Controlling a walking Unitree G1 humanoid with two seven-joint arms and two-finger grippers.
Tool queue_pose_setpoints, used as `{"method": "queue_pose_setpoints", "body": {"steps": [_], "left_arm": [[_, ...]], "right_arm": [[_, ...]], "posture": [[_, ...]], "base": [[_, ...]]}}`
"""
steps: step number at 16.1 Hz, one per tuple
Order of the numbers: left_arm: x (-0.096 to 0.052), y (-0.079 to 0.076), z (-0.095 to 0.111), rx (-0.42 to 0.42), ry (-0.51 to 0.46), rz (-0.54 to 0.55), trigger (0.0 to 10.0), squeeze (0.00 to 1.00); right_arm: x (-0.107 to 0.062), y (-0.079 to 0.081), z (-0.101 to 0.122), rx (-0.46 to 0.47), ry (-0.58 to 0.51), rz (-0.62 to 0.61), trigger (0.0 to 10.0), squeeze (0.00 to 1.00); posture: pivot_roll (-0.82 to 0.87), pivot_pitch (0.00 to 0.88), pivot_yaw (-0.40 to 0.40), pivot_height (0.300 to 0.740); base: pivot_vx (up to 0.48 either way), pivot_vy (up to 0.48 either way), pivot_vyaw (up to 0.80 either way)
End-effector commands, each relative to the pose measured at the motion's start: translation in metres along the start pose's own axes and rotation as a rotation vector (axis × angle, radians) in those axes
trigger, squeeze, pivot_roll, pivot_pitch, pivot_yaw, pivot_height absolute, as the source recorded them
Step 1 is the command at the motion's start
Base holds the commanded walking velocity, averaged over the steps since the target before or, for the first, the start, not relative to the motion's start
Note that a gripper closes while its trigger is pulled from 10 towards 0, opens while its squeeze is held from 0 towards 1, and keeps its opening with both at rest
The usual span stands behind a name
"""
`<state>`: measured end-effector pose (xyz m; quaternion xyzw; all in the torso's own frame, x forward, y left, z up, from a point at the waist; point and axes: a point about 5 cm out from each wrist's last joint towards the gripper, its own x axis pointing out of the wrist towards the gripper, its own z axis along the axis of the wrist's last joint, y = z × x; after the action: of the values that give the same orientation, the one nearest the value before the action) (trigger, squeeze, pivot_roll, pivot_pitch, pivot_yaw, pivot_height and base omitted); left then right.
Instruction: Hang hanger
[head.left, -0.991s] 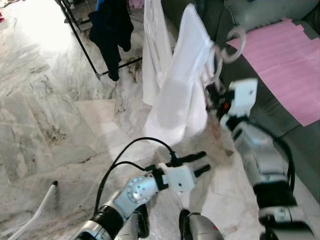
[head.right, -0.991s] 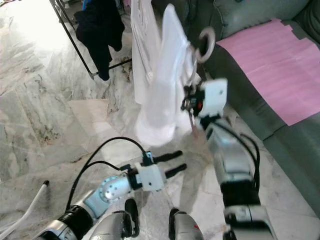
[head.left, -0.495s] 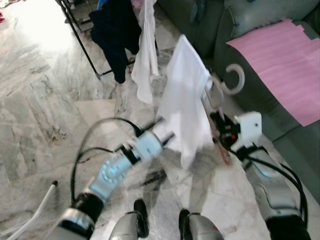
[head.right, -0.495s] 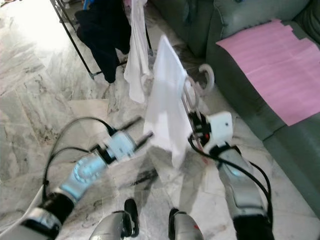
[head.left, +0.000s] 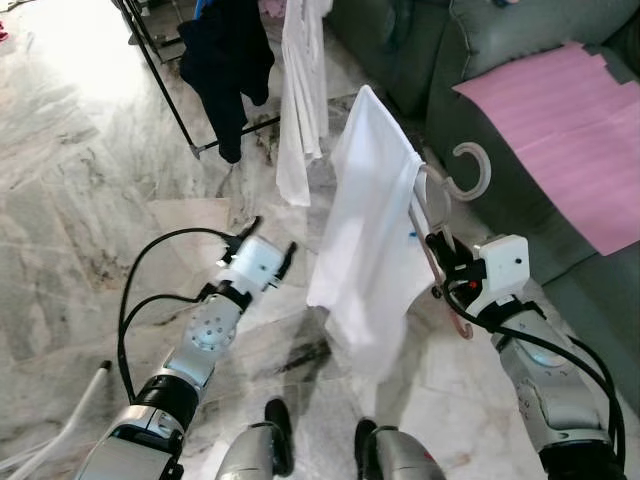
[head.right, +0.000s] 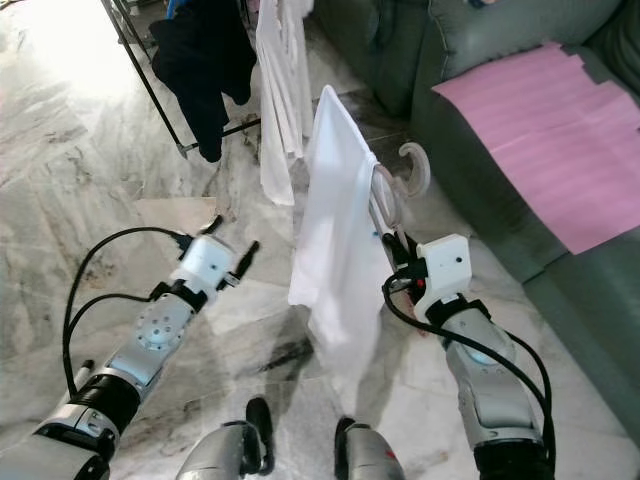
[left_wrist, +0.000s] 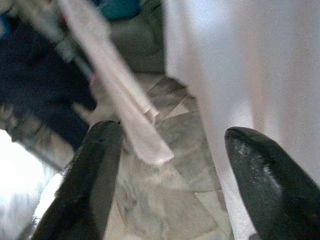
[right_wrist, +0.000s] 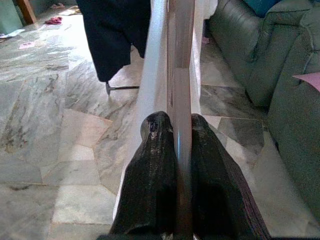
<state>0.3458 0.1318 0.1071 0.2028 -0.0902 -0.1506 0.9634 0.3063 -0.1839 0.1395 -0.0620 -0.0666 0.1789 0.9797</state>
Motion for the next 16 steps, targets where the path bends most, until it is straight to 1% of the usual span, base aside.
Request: {"method": "queue_pose_setpoints", "body": {"steps": [1,2,4,5,7,8,10,15,16], "left_arm": [[-0.011,0.0,-0.018,-0.103,0.097,0.071,10.0,0.0],[-0.012,0.0,-0.02,-0.146,0.107,0.083,10.0,0.0],[-0.013,0.001,-0.022,-0.206,0.118,0.113,10.0,0.0],[-0.013,0.001,-0.022,-0.218,0.118,0.121,10.0,0.0],[-0.013,0.002,-0.02,-0.219,0.112,0.121,10.0,0.0],[-0.011,0.001,-0.017,-0.228,0.1,0.118,10.0,0.0],[-0.01,0.0,-0.016,-0.231,0.094,0.112,10.0,0.0],[-0.004,-0.005,-0.012,-0.247,0.091,0.095,10.0,0.0],[-0.005,-0.006,-0.012,-0.249,0.09,0.091,10.0,0.0]], "right_arm": [[0.002,0.003,0.006,-0.004,-0.036,0.009,10.0,0.0],[0.004,0.004,0.007,-0.004,-0.037,0.019,10.0,0.0],[0.009,0.007,0.009,-0.002,-0.045,0.025,10.0,0.0],[0.011,0.009,0.01,0.002,-0.053,0.032,10.0,0.0],[0.011,0.012,0.01,0.005,-0.058,0.039,10.0,0.0],[0.01,0.016,0.009,0.007,-0.058,0.045,10.0,0.0],[0.009,0.017,0.009,0.006,-0.058,0.047,10.0,0.0],[0.005,0.01,0.011,0.006,-0.066,0.015,10.0,0.0],[0.004,0.01,0.01,0.006,-0.064,0.012,10.0,0.0]], "posture": [[0.0,0.267,0.003,0.74],[0.0,0.265,0.001,0.74],[0.01,0.262,0.0,0.74],[0.02,0.261,0.001,0.74],[0.02,0.261,0.004,0.74],[0.01,0.26,0.013,0.74],[0.01,0.259,0.017,0.74],[-0.01,0.266,0.032,0.74],[-0.01,0.271,0.032,0.74]], "base": [[0.0,0.0,0.0],[0.0,0.0,0.0],[0.0,0.0,0.0],[0.0,0.0,0.0],[0.0,0.0,0.0],[0.0,0.0,0.0],[0.281,0.0,0.0],[0.335,0.0,0.4],[0.356,0.0,0.0]]}}
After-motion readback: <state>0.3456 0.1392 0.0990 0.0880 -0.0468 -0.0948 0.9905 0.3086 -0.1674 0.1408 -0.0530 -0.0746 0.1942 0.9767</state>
